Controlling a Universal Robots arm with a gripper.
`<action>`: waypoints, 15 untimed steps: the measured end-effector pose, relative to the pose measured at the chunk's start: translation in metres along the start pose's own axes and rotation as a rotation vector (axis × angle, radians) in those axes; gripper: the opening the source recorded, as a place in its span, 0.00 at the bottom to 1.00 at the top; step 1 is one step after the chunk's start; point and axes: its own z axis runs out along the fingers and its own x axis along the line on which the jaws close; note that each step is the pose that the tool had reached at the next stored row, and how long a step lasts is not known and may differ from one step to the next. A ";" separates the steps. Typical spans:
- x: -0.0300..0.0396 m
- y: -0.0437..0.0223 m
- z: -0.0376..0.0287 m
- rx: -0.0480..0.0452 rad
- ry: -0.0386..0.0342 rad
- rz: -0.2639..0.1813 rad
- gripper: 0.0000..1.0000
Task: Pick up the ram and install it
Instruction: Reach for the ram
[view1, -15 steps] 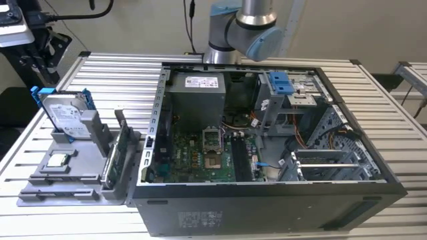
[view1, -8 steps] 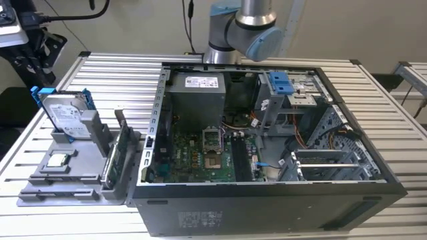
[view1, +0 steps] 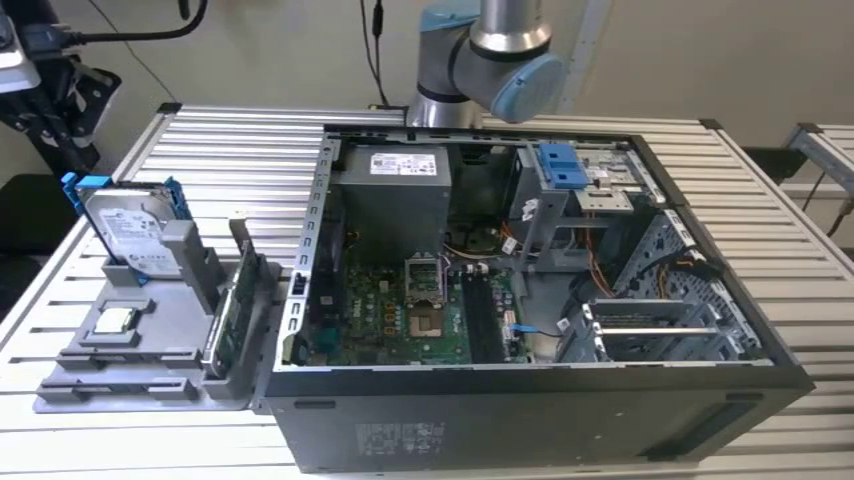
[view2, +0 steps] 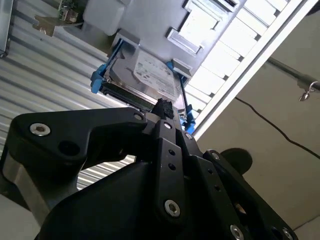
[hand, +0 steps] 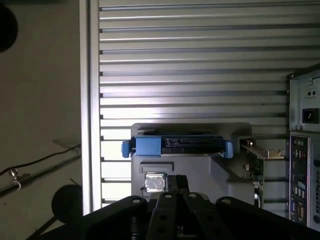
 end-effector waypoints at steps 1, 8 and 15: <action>0.0000 -0.0003 0.0001 0.0000 0.0001 -0.002 0.11; -0.0008 -0.0067 0.0003 0.0003 0.0011 -0.014 0.11; -0.0072 -0.0162 0.0004 0.0005 0.0028 -0.020 0.11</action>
